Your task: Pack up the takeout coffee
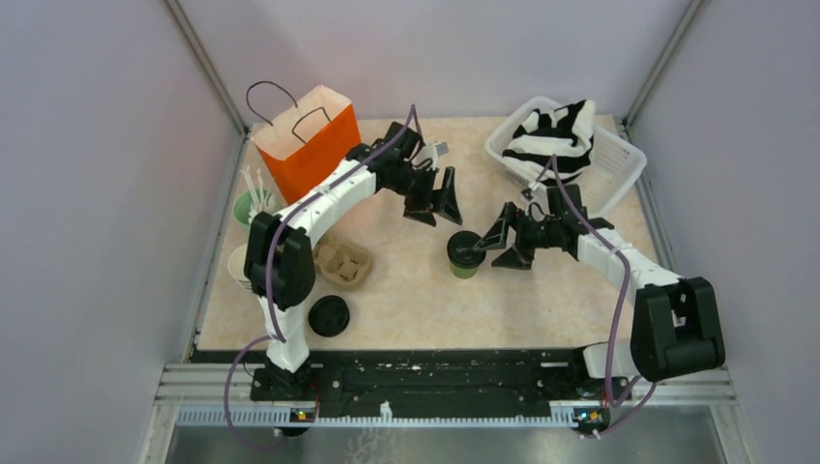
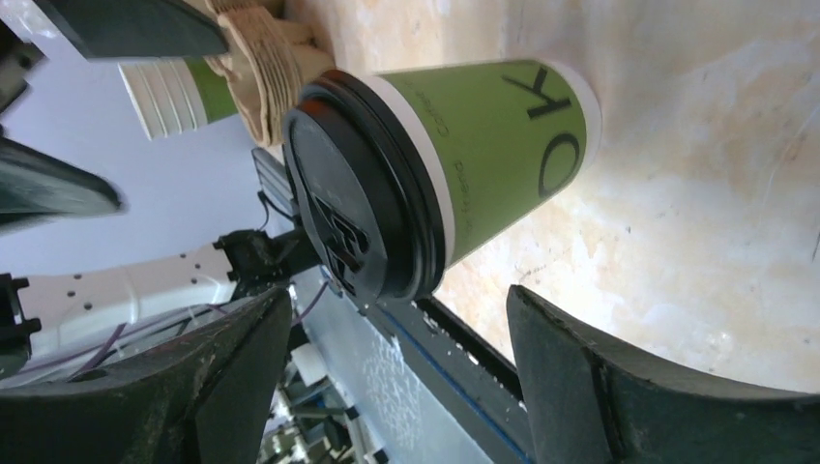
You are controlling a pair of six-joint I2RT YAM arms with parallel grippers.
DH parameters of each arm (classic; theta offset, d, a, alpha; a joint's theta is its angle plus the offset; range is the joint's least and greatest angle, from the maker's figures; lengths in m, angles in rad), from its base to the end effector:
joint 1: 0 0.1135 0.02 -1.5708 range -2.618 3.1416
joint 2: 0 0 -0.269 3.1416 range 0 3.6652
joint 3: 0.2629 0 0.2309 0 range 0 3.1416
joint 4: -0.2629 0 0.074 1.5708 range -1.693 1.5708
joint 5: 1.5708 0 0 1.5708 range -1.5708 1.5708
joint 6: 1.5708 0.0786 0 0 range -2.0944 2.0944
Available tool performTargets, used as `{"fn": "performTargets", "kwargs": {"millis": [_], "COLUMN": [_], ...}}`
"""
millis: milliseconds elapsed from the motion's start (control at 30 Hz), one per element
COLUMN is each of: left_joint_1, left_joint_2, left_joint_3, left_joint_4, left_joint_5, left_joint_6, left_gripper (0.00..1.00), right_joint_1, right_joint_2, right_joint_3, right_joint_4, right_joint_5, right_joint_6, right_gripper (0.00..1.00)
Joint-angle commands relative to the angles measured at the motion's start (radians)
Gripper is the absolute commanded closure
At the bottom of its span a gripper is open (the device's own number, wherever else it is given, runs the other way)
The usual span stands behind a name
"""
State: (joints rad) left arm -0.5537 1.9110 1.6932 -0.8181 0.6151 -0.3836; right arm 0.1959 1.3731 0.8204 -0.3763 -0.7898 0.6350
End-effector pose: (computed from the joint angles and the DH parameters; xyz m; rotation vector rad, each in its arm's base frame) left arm 0.3256 -0.2546 0.2586 0.4684 2.6986 -1.1110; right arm 0.2499 0.1065 0.2077 0.2115 2.5767 1.3201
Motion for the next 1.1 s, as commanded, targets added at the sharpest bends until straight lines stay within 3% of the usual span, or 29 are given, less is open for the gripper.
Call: {"fn": "performTargets", "kwargs": {"millis": [0, 133, 233, 467, 733, 900, 1067], "left_joint_1": [0.002, -0.003, -0.002, 0.005, 0.003, 0.004, 0.015], "left_joint_2": [0.077, 0.134, 0.149, 0.086, 0.058, 0.032, 0.050], "left_joint_3": [0.040, 0.055, 0.054, -0.034, -0.118, -0.153, -0.129], "left_joint_4": [0.155, 0.159, 0.156, 0.222, 0.247, 0.252, 0.226], "left_joint_5": [0.175, 0.181, 0.173, 0.148, 0.164, 0.175, 0.178], "left_joint_6": [-0.020, -0.009, -0.004, -0.042, -0.077, -0.084, -0.068], "left_gripper": [0.13, 0.22, 0.22, 0.19, 0.34, 0.39, 0.33], "right_joint_1": [0.010, 0.015, 0.014, 0.014, 0.015, 0.017, -0.033], "right_joint_2": [-0.057, -0.031, 0.028, 0.161, 0.301, 0.350, 0.246], "right_joint_3": [-0.062, -0.087, -0.055, 0.110, 0.261, 0.355, 0.301], "right_joint_4": [0.133, 0.199, 0.225, 0.109, 0.038, -0.052, -0.146], "right_joint_5": [-0.052, -0.060, -0.081, -0.056, -0.062, -0.043, -0.007], "right_joint_6": [0.102, 0.136, 0.121, 0.015, -0.057, -0.117, -0.189], "right_gripper": [0.21, 0.30, 0.36, 0.41, 0.46, 0.43, 0.26]}}
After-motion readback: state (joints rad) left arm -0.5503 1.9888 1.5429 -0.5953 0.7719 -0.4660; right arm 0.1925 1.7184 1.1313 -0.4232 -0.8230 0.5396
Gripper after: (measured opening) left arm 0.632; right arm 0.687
